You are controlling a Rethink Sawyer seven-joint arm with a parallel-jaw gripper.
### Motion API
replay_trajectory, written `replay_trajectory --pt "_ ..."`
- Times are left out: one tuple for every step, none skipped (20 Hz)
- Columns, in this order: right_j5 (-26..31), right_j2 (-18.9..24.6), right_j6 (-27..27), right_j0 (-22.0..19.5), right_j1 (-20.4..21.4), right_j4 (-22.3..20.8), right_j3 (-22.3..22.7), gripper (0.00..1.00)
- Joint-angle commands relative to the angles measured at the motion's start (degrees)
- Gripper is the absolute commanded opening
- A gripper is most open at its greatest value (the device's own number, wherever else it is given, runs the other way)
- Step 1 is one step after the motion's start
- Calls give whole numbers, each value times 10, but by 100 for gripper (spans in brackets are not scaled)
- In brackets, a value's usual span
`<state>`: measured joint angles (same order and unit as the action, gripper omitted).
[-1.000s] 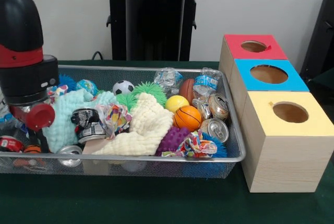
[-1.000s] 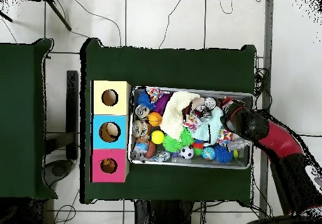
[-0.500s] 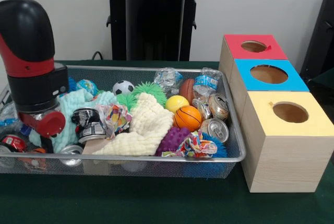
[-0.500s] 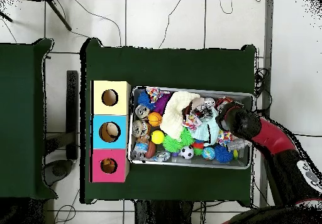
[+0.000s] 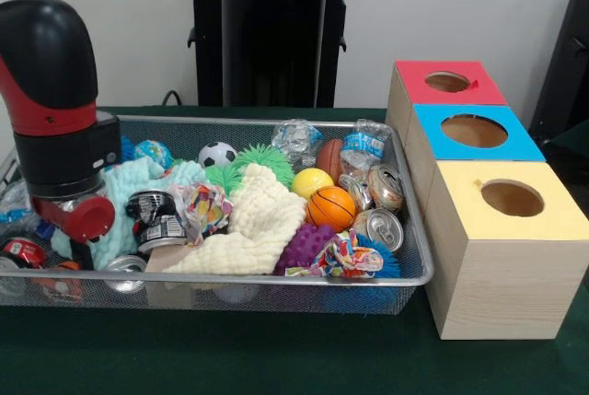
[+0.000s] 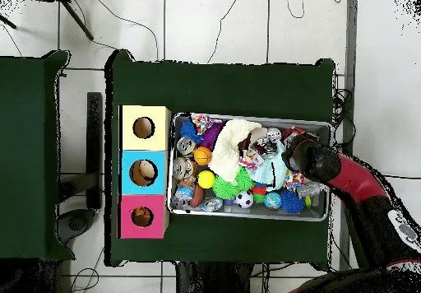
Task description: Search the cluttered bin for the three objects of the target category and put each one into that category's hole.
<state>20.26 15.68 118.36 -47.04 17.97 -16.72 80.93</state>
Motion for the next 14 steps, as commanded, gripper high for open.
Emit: replay_trajectory --pt "20 24 24 -11 27 22 6 0" --pt "52 26 18 -12 39 31 4 0" --pt "68 22 13 -9 49 32 3 0" --pt "84 19 9 -6 59 33 1 0" --pt "97 14 8 -3 66 34 1 0" --pt "103 13 5 -3 72 32 3 0" --pt "108 11 4 -2 76 32 4 0" --pt "111 9 4 0 80 30 6 0" --pt "109 7 7 2 85 27 10 0" --pt "104 1 15 6 92 24 20 0" --pt "99 -6 25 12 98 21 26 0" --pt "95 -10 34 16 103 20 35 0" --pt "90 -14 42 19 107 20 42 0" --pt "89 -20 49 26 112 20 47 0"
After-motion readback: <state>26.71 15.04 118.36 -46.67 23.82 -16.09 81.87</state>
